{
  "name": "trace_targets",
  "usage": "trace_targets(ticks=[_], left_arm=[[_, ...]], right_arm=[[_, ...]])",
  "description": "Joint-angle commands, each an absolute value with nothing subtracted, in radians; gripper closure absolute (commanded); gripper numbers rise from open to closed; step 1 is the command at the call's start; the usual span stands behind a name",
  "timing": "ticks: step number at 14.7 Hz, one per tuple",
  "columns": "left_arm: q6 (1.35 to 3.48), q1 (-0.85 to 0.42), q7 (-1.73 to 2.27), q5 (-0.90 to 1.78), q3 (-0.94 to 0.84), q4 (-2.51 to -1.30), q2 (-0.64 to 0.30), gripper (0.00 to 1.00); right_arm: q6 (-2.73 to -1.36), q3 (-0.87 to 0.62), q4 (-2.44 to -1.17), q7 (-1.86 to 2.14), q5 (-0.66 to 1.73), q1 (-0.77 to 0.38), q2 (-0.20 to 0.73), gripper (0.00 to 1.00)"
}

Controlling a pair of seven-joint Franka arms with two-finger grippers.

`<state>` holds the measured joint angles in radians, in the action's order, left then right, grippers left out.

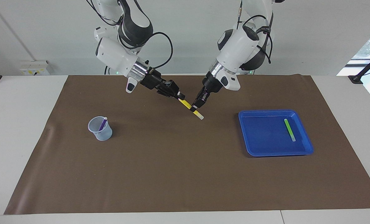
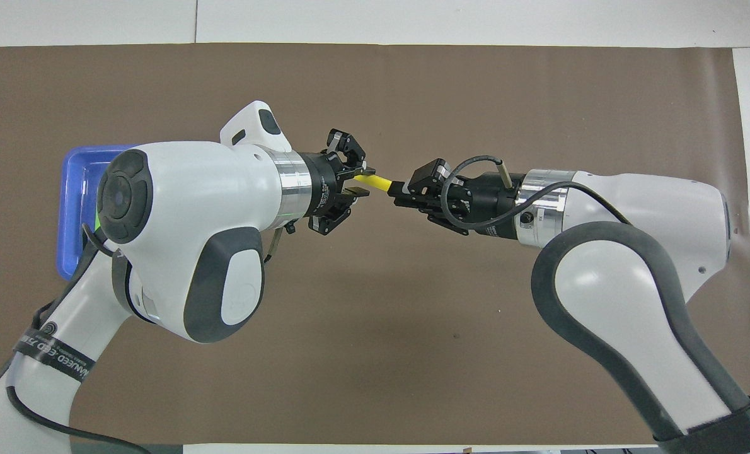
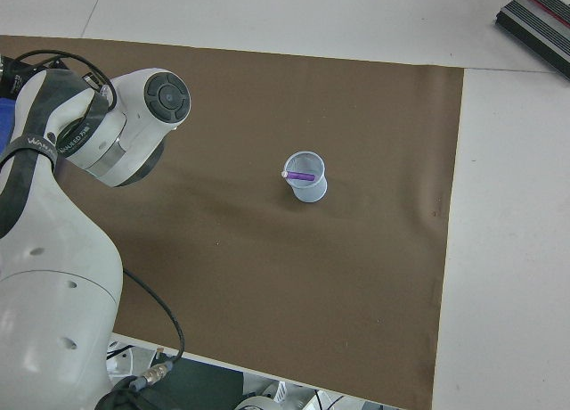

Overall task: Transfer and insert pens with both arms
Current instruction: 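Insert the yellow pen into the cup while the left gripper reaches the tray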

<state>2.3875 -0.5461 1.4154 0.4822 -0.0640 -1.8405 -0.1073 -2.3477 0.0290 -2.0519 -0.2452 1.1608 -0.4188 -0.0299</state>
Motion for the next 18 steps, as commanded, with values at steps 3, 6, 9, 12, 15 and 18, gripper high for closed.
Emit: trace_targets(ticks=[3,6,9,12,15,18], left_arm=[[2.254,-0.505,1.185,0.476,-0.048,-1.874,-0.072,0.0],[2.175,-0.427,1.002,0.368,-0.049,-1.876,-0.064,0.0],[2.174,-0.345,0.798,0.33,-0.049,-1.931,-0.043,0.0],[2.189,-0.25,0.57,0.226,-0.049,-2.055,0.006,0.0],[2.194,-0.112,0.282,0.219,-0.049,-2.111,0.003,0.0],[2.21,-0.01,0.047,0.171,-0.049,-2.117,-0.03,0.0]], right_arm=[[-2.184,0.029,-1.996,-0.23,1.039,-0.327,-0.026,1.0],[-1.908,0.029,-1.861,-0.194,0.779,-0.192,-0.005,1.0],[-1.673,0.032,-1.738,0.01,0.513,-0.069,0.017,1.0],[-1.625,0.032,-1.703,0.373,0.207,-0.009,0.029,1.0],[-1.643,0.032,-1.713,0.503,0.048,0.009,0.031,1.0],[-1.696,0.034,-1.773,0.556,0.037,0.048,0.017,1.0]])
